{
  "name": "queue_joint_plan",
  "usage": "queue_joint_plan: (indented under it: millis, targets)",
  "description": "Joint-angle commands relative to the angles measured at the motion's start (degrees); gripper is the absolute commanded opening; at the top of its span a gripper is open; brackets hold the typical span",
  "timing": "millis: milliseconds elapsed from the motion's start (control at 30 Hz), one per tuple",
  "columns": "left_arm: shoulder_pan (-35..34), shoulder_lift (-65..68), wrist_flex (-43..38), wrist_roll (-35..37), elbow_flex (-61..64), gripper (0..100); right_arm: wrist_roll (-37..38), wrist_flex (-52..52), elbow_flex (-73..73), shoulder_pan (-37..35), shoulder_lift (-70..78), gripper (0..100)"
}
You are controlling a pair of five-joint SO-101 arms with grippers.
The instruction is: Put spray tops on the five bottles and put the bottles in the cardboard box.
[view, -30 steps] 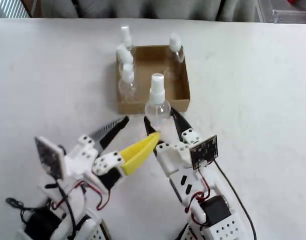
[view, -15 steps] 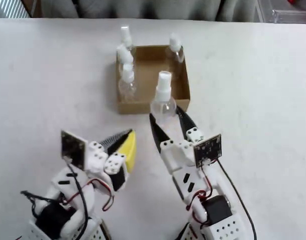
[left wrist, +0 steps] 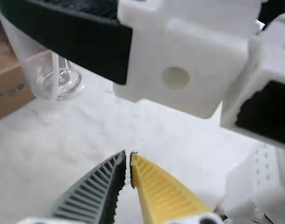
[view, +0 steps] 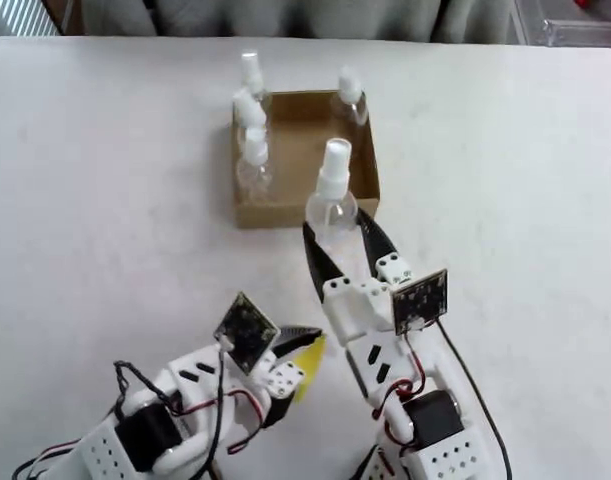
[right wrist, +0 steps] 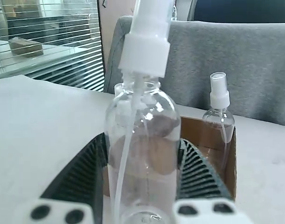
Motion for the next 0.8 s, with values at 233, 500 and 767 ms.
queue_joint_plan:
  millis: [233,500,767]
  targets:
    - [0.1,-0.8,-15.7,-0.4,5.2,2,-3.3,-2.8,-1.9,0.6,-0.5,1.5]
    - [-8.8,-0.8,-24.9,-0.3,5.4,2,-3.4,-0.7,-1.8,-2.4,-0.5,1.5]
    - [-13.5,-0.7,-25.4,-0.4,5.4,2,-3.3,0.6,-2.0,-2.0,-0.5,1.5]
